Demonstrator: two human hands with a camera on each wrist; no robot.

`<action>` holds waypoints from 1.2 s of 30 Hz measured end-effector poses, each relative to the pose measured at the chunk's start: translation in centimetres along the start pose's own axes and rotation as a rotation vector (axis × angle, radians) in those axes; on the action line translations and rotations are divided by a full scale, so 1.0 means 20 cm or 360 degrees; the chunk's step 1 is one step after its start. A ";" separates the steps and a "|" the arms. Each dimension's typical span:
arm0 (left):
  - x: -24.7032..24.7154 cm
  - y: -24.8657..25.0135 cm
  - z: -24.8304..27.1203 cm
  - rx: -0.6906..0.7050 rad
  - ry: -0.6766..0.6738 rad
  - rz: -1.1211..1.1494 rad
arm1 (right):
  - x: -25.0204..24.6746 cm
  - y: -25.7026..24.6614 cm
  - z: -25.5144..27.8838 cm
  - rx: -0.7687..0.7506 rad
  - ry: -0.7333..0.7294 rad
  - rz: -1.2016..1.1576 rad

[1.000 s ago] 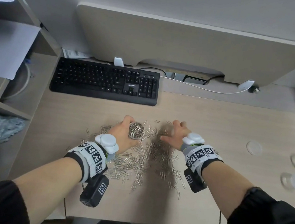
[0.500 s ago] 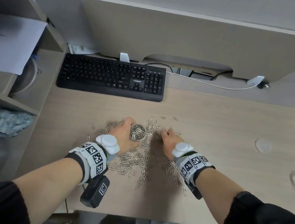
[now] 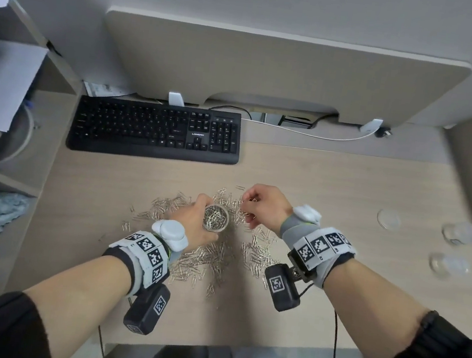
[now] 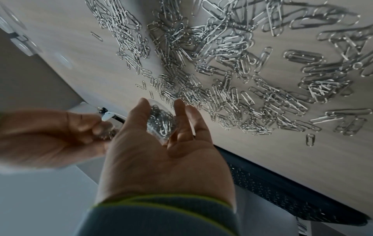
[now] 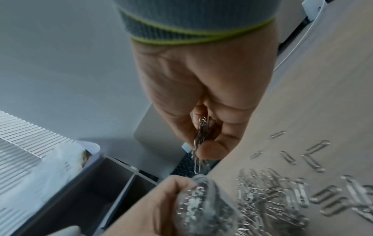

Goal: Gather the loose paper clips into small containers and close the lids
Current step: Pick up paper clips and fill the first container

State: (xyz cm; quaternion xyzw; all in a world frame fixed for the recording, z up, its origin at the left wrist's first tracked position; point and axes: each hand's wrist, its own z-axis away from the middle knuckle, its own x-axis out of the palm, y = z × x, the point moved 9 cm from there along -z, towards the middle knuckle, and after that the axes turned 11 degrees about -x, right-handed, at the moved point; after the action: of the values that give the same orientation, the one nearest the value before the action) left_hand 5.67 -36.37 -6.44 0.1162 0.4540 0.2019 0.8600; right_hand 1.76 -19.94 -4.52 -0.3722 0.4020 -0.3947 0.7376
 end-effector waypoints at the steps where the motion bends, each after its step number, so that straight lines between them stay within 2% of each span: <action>1: 0.00 0.02 0.00 0.0006 -0.0003 -0.0007 | 0.01 -0.05 0.01 -0.0042 0.0009 -0.0055; 5: -0.01 0.09 0.03 0.0057 0.0022 -0.0020 | 0.04 -0.18 0.03 -0.0159 0.0016 -0.0068; 10: -0.04 0.14 0.04 0.0102 0.0029 0.0149 | 0.09 -0.24 0.05 -0.0246 -0.0079 0.0360; 18: -0.06 0.15 0.04 0.0071 0.0042 0.0201 | 0.09 -0.33 0.06 -0.0340 -0.0083 0.0478; 24: -0.12 0.14 0.04 0.0053 0.0111 0.0198 | 0.11 -0.38 0.05 -0.0408 -0.0107 0.0512; 29: -0.14 0.14 0.03 0.0089 0.0094 0.0252 | 0.10 -0.41 0.03 -0.0350 -0.0061 0.0179; 36: -0.15 0.12 0.01 0.0109 0.0093 0.0310 | 0.12 -0.40 0.03 -0.0351 -0.0118 0.0178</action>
State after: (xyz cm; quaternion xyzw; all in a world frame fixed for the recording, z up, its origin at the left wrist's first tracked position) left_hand 3.74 -35.59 -3.16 0.1830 0.4721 0.2722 0.8183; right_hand 0.87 -25.27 1.85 -0.4424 0.4356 -0.2924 0.7274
